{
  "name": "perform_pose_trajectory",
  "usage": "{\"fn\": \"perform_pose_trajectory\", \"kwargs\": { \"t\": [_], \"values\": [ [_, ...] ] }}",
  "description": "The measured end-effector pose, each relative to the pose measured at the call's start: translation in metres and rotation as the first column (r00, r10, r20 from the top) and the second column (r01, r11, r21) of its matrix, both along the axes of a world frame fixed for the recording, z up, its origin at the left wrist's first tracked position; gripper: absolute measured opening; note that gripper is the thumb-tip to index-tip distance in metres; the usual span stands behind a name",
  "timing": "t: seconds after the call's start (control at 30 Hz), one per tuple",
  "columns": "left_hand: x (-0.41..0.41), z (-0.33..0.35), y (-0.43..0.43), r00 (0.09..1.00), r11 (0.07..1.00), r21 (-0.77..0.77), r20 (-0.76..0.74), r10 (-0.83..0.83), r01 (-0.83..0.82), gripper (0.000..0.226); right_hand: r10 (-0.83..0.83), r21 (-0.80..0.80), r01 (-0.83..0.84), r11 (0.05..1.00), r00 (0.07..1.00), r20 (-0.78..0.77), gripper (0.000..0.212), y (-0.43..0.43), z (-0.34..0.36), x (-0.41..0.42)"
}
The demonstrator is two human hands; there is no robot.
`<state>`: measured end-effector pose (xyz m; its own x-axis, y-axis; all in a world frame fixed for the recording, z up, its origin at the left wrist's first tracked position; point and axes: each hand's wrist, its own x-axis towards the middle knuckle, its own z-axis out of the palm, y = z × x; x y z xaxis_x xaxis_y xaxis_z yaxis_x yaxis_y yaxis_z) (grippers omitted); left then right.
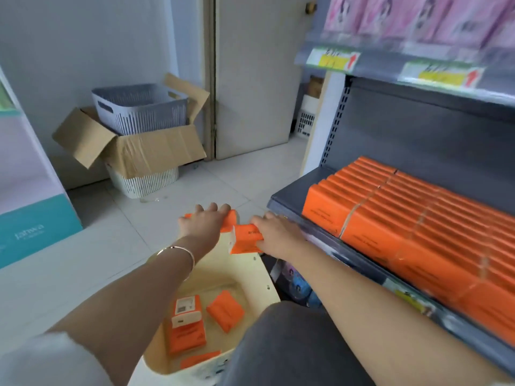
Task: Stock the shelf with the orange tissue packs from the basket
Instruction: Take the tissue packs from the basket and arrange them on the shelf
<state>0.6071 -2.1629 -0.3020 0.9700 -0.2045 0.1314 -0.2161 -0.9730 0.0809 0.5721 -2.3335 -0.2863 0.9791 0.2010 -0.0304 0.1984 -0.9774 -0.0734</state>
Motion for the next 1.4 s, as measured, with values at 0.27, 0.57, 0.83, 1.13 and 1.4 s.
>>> {"fn": "perform_pose_trajectory", "kwargs": {
  "t": [0.27, 0.57, 0.83, 1.13, 1.4],
  "values": [
    [-0.054, 0.074, -0.065, 0.984, 0.986, -0.149, 0.174, -0.041, 0.068, 0.048, -0.204, 0.072, 0.193, 0.979, 0.952, 0.229, 0.047, -0.06, 0.073, -0.07],
    [-0.084, 0.119, -0.145, 0.943, 0.961, -0.188, 0.302, -0.138, 0.201, 0.044, -0.451, 0.118, 0.45, 0.885, 0.765, 0.459, 0.05, -0.16, 0.119, -0.136],
    [-0.108, 0.134, -0.265, 0.824, 0.873, -0.107, 0.4, -0.4, 0.476, 0.052, -0.708, 0.324, 0.647, 0.69, 0.51, 0.489, 0.046, -0.27, 0.117, -0.182],
    [-0.127, 0.139, -0.381, 0.686, 0.753, -0.025, 0.433, -0.584, 0.657, 0.055, -0.914, 0.431, 0.837, 0.338, 0.183, 0.361, 0.043, -0.39, 0.082, -0.239],
    [-0.118, 0.127, -0.436, 0.639, 0.712, 0.035, 0.413, -0.649, 0.701, 0.06, -0.958, 0.22, 0.937, 0.271, 0.24, 0.156, 0.052, -0.445, 0.046, -0.227]
  ]
}}
